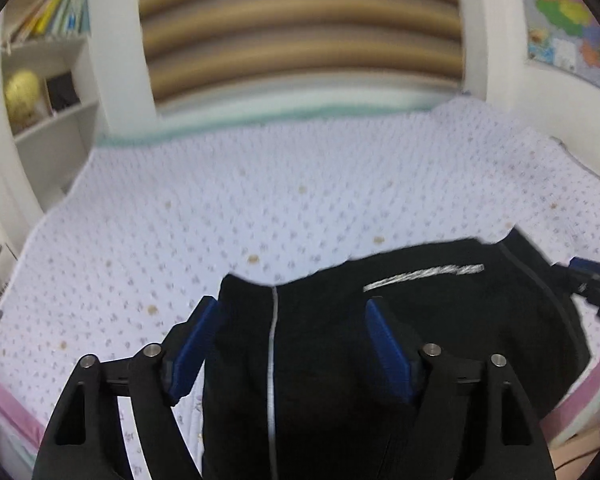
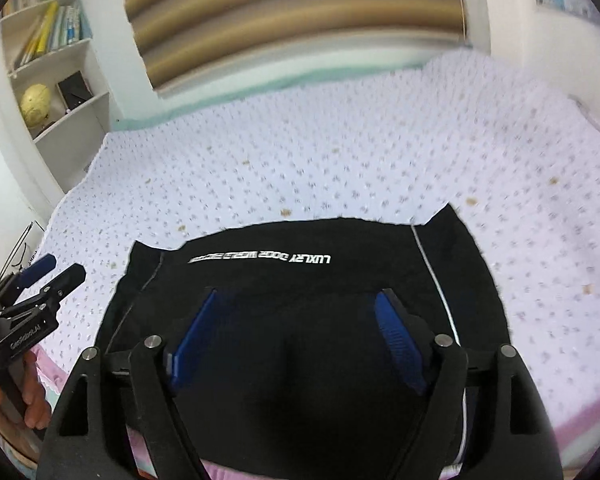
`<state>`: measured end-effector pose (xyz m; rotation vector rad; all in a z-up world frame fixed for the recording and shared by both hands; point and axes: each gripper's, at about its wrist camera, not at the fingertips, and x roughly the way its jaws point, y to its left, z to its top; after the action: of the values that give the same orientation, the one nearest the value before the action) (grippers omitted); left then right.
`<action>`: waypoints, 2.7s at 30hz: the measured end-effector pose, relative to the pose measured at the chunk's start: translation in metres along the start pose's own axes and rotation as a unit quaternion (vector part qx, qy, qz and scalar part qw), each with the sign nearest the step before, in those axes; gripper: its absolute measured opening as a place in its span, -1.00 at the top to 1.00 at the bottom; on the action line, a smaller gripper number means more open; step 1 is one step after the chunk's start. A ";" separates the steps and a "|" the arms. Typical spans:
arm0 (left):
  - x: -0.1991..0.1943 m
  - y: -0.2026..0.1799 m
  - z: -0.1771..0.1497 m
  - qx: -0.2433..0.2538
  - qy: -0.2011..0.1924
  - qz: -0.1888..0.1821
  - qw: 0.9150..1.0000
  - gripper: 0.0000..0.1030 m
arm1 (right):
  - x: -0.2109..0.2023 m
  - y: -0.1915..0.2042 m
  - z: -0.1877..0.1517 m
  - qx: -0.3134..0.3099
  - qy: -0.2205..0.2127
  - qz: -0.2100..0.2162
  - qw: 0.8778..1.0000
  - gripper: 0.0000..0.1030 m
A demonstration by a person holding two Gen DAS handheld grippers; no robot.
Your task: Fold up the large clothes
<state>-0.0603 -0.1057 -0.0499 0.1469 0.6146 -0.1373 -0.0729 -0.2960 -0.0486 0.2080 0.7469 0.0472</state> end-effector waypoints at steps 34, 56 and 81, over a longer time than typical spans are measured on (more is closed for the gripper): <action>-0.033 -0.035 -0.038 -0.050 0.000 0.012 0.999 -0.52 | -0.036 0.039 -0.027 -0.068 -0.012 -0.047 0.997 -0.72; -0.034 -0.039 -0.043 -0.057 0.003 0.002 0.998 -0.52 | -0.032 0.038 -0.032 -0.065 -0.001 -0.043 0.997 -0.72; -0.009 -0.050 -0.042 -0.044 0.024 0.012 0.999 -0.52 | -0.009 0.028 -0.030 -0.067 0.020 -0.047 0.996 -0.72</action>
<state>-0.1003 -0.1467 -0.0833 0.0725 0.6649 -0.0837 -0.0986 -0.2642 -0.0581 0.0441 0.7896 0.0122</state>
